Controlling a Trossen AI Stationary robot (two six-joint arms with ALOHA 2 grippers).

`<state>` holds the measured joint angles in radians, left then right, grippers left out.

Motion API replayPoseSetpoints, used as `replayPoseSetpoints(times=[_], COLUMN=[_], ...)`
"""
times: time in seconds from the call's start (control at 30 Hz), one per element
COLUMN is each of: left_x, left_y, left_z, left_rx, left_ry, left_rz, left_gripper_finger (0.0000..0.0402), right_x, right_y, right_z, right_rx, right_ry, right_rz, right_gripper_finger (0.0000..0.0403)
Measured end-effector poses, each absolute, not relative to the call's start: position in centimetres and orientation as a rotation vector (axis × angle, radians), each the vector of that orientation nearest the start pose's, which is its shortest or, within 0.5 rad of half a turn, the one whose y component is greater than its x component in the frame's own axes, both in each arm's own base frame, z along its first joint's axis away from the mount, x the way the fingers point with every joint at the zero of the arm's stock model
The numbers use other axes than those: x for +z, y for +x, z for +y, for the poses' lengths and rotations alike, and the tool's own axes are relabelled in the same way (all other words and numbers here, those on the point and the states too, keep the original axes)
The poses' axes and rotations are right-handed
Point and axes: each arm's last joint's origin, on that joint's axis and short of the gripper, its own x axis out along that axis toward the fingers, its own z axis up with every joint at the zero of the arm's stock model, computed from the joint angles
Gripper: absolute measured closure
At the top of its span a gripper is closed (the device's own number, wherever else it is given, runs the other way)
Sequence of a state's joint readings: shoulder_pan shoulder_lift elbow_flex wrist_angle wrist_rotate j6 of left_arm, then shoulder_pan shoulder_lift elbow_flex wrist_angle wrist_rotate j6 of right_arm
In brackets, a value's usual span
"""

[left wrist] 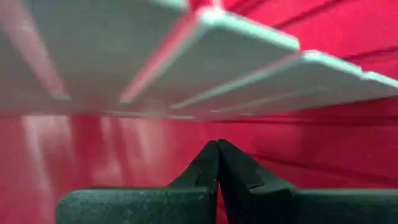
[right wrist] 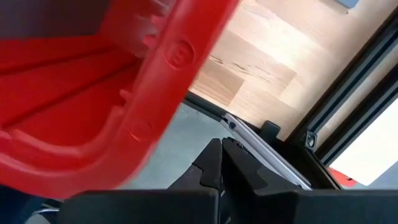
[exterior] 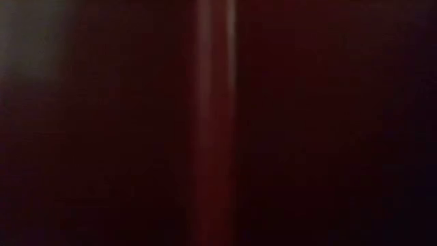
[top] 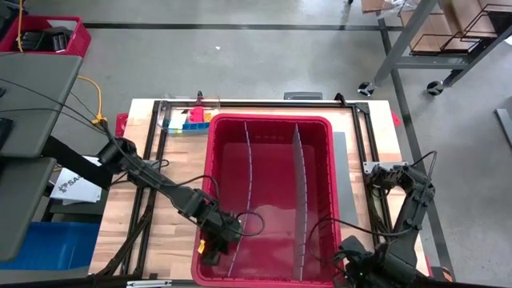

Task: Sort blocks
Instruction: Assemble the bin divider into the red bin

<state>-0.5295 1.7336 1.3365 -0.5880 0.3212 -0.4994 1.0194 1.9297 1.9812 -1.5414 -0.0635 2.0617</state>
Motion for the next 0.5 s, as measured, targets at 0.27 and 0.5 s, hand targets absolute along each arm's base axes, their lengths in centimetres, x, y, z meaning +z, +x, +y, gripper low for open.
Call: replayPoseSetpoints(times=[0.27,0.5], left_x=[21.4,20.0], left_y=[32.1,32.8], left_z=[-20.1,-20.9], left_rx=[-0.494,-0.461], left_ry=[-0.332,-0.333], left_rz=[1.245,1.233], left_gripper_finger=[0.0401,0.0401], right_x=[32.7,32.7], right_y=[19.5,19.6], right_z=[30.5,30.4], right_rx=[-0.765,-0.765], right_ry=[0.897,0.899], right_rz=[1.448,1.433], right_gripper_finger=[0.0403,0.0403])
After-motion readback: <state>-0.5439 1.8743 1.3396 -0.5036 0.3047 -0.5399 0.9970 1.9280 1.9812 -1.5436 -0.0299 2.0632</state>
